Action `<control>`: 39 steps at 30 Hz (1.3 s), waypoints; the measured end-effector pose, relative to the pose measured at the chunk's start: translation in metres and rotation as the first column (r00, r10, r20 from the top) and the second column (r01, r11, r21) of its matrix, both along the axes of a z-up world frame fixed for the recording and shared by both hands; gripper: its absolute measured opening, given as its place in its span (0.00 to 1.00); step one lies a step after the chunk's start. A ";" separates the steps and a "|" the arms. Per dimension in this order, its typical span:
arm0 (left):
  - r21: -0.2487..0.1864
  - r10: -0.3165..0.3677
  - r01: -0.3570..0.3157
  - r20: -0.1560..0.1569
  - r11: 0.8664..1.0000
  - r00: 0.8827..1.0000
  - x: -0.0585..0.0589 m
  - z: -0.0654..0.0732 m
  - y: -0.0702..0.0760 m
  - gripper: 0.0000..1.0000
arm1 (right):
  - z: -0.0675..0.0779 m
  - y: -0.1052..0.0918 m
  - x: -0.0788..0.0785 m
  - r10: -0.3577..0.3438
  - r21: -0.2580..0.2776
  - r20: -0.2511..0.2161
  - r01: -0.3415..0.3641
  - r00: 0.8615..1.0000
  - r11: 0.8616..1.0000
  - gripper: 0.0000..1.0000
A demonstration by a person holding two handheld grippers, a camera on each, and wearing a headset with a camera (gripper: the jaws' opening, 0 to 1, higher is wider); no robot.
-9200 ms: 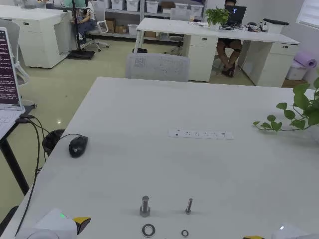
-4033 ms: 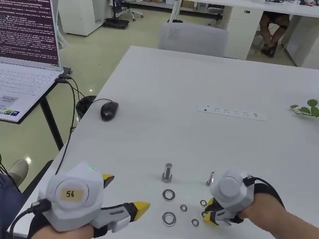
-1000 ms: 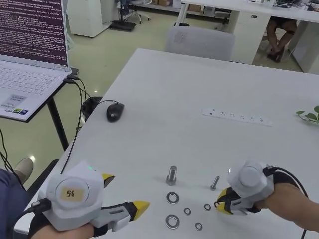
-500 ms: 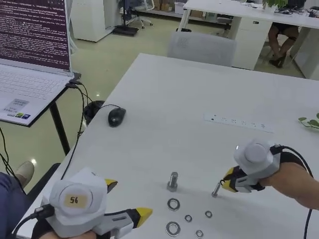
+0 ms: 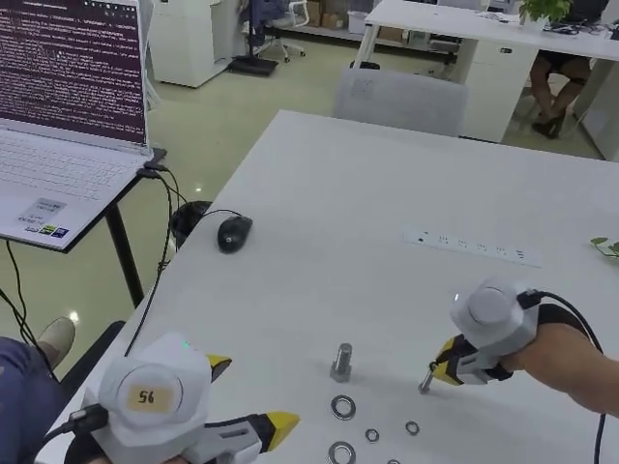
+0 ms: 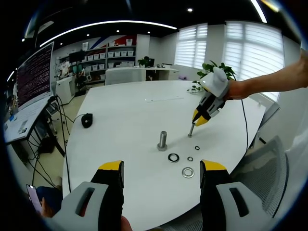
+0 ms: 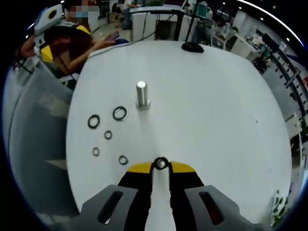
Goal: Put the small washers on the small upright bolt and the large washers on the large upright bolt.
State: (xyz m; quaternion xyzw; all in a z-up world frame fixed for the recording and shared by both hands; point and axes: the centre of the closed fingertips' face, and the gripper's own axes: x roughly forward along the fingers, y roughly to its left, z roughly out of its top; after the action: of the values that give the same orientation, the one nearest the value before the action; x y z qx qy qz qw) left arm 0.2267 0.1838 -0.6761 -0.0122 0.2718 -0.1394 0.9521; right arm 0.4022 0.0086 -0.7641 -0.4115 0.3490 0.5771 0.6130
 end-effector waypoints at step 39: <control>-0.001 0.040 -0.040 -0.022 0.999 0.999 -0.011 -0.007 0.010 0.63 | -0.055 -0.004 0.000 -0.033 -0.126 -0.031 0.029 0.999 0.992 0.14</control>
State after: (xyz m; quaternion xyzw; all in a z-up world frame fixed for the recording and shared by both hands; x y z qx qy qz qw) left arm 0.2153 0.1942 -0.6828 -0.0199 0.2816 -0.1203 0.9518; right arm 0.4021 0.0041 -0.8193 -0.4342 0.4012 0.5511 0.5889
